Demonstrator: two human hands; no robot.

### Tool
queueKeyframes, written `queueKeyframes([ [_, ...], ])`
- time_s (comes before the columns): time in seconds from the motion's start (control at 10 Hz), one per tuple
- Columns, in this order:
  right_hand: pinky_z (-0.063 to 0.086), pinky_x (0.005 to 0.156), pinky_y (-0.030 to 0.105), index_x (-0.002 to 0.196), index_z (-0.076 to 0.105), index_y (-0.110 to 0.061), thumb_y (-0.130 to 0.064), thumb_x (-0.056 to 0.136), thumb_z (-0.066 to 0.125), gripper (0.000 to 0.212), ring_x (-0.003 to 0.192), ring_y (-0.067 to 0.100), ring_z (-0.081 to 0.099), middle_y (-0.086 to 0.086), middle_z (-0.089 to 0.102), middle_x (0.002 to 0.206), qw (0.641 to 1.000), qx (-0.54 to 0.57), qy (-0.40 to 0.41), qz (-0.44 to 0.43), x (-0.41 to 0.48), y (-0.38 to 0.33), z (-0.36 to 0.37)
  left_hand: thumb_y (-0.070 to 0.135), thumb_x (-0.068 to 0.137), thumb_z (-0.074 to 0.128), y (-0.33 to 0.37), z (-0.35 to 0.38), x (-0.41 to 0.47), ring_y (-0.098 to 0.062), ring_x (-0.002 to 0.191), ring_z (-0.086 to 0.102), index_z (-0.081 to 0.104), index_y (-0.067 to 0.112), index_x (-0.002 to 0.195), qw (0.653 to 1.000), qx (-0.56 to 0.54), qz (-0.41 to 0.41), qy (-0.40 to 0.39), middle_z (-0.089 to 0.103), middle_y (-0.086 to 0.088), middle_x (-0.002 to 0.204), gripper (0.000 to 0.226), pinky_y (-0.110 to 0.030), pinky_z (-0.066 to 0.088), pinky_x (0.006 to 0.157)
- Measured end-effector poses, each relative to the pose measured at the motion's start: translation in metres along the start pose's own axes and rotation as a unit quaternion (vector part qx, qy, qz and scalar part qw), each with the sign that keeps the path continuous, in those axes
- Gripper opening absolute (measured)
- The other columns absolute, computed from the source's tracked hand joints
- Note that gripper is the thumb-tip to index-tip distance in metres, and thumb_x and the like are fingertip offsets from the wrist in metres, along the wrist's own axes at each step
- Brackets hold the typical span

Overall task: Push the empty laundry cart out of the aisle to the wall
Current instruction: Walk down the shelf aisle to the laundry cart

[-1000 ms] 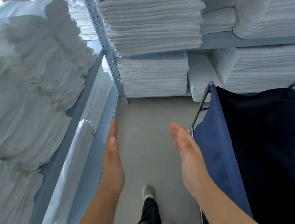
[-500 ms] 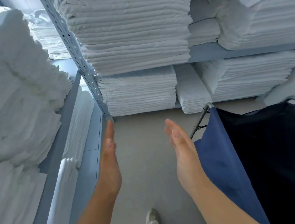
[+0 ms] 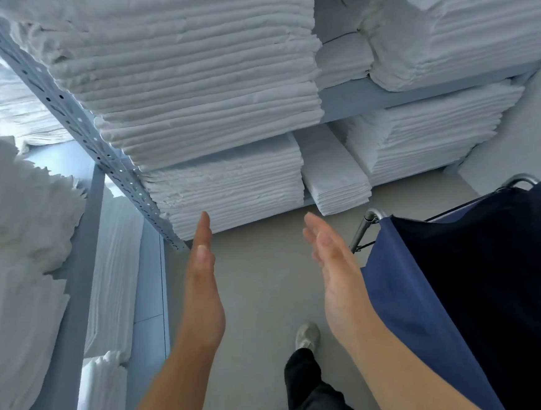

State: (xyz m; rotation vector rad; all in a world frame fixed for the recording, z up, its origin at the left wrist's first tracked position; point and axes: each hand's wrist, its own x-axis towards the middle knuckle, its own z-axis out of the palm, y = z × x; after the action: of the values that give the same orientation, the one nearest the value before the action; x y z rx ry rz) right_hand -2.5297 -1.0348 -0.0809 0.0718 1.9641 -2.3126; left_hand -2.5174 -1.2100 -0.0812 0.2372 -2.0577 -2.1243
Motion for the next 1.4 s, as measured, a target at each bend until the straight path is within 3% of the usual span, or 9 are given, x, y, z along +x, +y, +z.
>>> queueKeyframes([
  [0.4,0.03,0.111,0.03,0.129,0.053,-0.064,-0.092,0.072,0.051,0.064,0.138,-0.011,0.04,-0.035,0.048,0.145,0.998,0.014,0.062,0.007,0.139,-0.01,-0.039,0.067,0.087,0.029,-0.012,0.073,0.157,0.01,0.145,0.025,0.034,0.063,0.137,0.996,0.024,-0.022,-0.08,0.034,0.042,0.149,0.05,-0.042,0.012,0.126],
  [0.6,0.032,0.105,0.019,0.126,0.053,-0.067,-0.094,0.066,0.053,0.065,0.136,-0.013,0.041,-0.037,0.05,0.143,0.995,0.035,0.096,0.012,0.201,-0.018,-0.066,0.091,0.076,0.038,-0.007,0.134,0.224,0.008,0.146,0.025,0.033,0.055,0.141,0.99,0.022,-0.016,-0.137,0.034,0.039,0.15,0.074,-0.038,0.013,0.125],
  [0.7,0.033,0.101,0.012,0.116,0.056,-0.072,-0.096,0.061,0.054,0.06,0.134,-0.015,0.042,-0.037,0.052,0.139,0.991,0.04,0.124,0.014,0.23,-0.027,-0.081,0.093,0.073,0.038,-0.006,0.162,0.251,0.008,0.146,0.024,0.031,0.057,0.141,0.985,0.031,-0.016,-0.167,0.033,0.04,0.151,0.077,-0.038,0.013,0.125],
  [0.8,0.035,0.101,0.009,0.113,0.058,-0.072,-0.096,0.06,0.053,0.058,0.133,-0.014,0.044,-0.038,0.053,0.137,0.987,0.049,0.154,0.008,0.254,-0.033,-0.097,0.086,0.081,0.035,-0.007,0.184,0.276,0.01,0.146,0.021,0.029,0.059,0.14,0.979,0.036,-0.029,-0.197,0.03,0.043,0.15,0.064,-0.037,0.012,0.126],
  [1.0,0.034,0.103,0.017,0.119,0.056,-0.068,-0.095,0.063,0.053,0.062,0.133,-0.015,0.044,-0.039,0.053,0.137,0.978,0.051,0.204,-0.001,0.286,-0.038,-0.13,0.085,0.083,0.031,-0.016,0.22,0.319,0.01,0.147,0.02,0.026,0.057,0.143,0.97,0.028,-0.027,-0.242,0.028,0.04,0.153,0.066,-0.03,0.014,0.123],
  [1.1,0.03,0.113,0.025,0.131,0.053,-0.059,-0.092,0.069,0.052,0.071,0.138,-0.011,0.041,-0.031,0.05,0.146,0.972,0.05,0.228,-0.01,0.301,-0.037,-0.145,0.071,0.087,0.026,-0.02,0.241,0.34,0.01,0.147,0.02,0.026,0.054,0.144,0.963,0.023,-0.037,-0.265,0.026,0.034,0.157,0.059,-0.032,0.014,0.124],
  [1.2,0.031,0.11,0.02,0.118,0.056,-0.07,-0.093,0.065,0.055,0.058,0.138,-0.011,0.041,-0.037,0.051,0.141,0.961,0.059,0.269,-0.009,0.317,-0.039,-0.158,0.068,0.09,0.024,-0.024,0.265,0.363,0.01,0.147,0.019,0.026,0.054,0.144,0.955,0.032,-0.039,-0.291,0.023,0.026,0.162,0.055,-0.028,0.015,0.122],
  [1.3,0.033,0.104,0.015,0.113,0.057,-0.073,-0.094,0.063,0.055,0.055,0.135,-0.013,0.043,-0.04,0.052,0.138,0.947,0.064,0.313,-0.011,0.334,-0.04,-0.167,0.061,0.103,0.021,-0.033,0.29,0.39,0.002,0.141,0.025,0.025,0.036,0.155,0.951,0.122,-0.003,-0.286,0.027,0.004,0.165,0.058,0.0,0.023,0.105],
  [1.4,0.035,0.1,0.011,0.115,0.057,-0.072,-0.095,0.062,0.054,0.058,0.133,-0.014,0.044,-0.038,0.053,0.137,0.933,0.067,0.354,-0.022,0.354,-0.043,-0.173,0.061,0.104,0.024,-0.036,0.313,0.415,-0.003,0.132,0.027,0.029,0.025,0.156,0.933,0.181,0.003,-0.312,0.033,-0.004,0.161,0.063,0.011,0.023,0.085],
])
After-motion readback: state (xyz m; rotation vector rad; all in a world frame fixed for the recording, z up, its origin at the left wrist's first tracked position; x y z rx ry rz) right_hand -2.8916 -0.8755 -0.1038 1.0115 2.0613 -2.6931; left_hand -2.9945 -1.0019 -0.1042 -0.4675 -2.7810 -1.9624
